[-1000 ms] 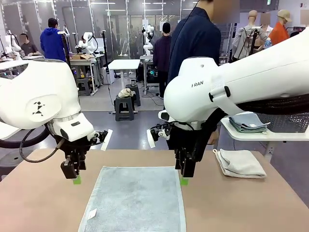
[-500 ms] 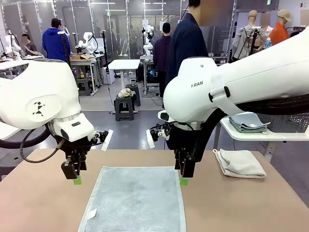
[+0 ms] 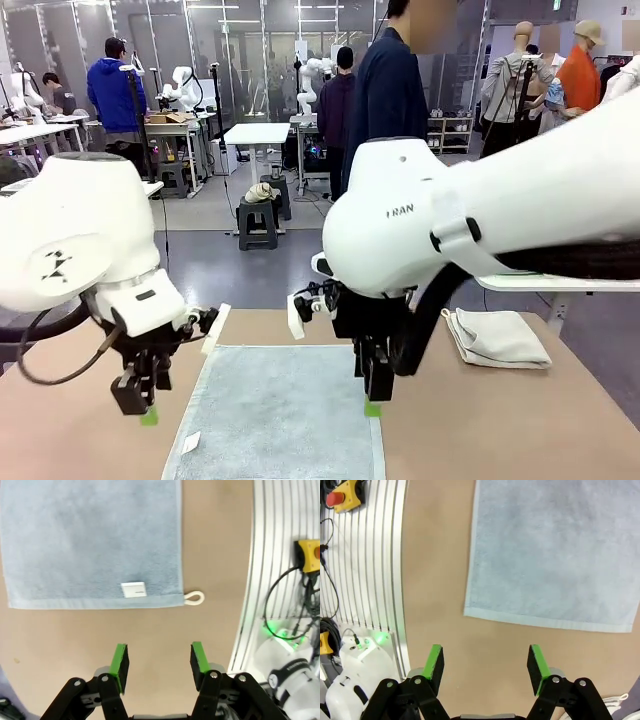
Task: Fold the towels and place them in the basket.
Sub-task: When a person lays out a Towel with hook on the table, fold it in half twice.
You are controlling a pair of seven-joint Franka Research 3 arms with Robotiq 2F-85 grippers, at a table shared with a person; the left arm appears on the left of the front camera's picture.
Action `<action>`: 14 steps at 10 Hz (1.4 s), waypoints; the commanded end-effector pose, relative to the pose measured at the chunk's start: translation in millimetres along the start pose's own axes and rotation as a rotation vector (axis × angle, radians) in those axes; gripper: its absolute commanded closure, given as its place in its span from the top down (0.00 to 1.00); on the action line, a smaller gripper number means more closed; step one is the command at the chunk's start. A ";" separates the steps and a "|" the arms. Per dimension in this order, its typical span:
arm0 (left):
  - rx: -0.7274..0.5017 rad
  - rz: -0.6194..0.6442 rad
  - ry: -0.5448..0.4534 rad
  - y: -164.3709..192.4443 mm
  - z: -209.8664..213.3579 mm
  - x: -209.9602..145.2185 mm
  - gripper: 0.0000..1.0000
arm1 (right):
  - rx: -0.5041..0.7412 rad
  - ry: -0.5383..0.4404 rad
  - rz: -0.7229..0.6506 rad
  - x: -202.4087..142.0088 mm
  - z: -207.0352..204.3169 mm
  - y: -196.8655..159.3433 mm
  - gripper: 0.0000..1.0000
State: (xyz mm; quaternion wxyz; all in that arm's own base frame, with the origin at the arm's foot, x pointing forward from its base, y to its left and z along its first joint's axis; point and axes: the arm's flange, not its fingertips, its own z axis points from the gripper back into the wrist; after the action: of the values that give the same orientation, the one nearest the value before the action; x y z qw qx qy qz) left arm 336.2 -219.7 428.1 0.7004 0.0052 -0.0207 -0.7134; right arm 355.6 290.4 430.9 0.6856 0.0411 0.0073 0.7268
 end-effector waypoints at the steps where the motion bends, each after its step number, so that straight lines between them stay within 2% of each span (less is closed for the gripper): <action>1: 0.016 -0.006 -0.054 -24.3 -8.2 -7.7 0.76 | -0.035 -0.013 -0.034 -6.7 -12.3 28.8 0.84; 2: 0.028 -0.019 -0.066 -31.8 -17.1 -5.0 0.83 | -0.050 -0.014 -0.042 -9.5 -21.3 34.7 0.84; 3: 0.043 -0.027 -0.065 -37.7 -26.8 -2.1 0.95 | -0.055 -0.015 -0.051 -12.0 -32.9 37.2 1.00; 4: 0.034 -0.026 -0.064 -43.4 -36.3 0.3 1.00 | -0.042 -0.021 -0.071 -12.3 -46.3 38.5 1.00; 5: 0.039 -0.020 -0.063 -44.5 -45.4 0.0 1.00 | -0.051 -0.016 -0.087 -14.0 -55.6 37.6 1.00; 6: 0.042 -0.008 -0.070 -43.9 -52.1 -1.4 1.00 | -0.048 -0.025 -0.088 -14.8 -63.7 36.8 0.95; 10: 0.020 0.005 -0.034 -31.7 -81.5 5.8 1.00 | -0.022 -0.021 -0.105 -18.6 -97.5 24.0 0.95; 14: 0.005 0.005 -0.010 -33.7 -109.0 3.0 1.00 | -0.011 0.000 -0.107 -19.4 -114.2 17.6 0.95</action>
State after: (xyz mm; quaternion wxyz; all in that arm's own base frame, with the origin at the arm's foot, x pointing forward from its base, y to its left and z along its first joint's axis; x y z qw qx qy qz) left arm 327.4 -237.9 333.5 0.6952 -0.0119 -0.0165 -0.7186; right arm 327.5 272.6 320.2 0.7181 0.0383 0.0108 0.6948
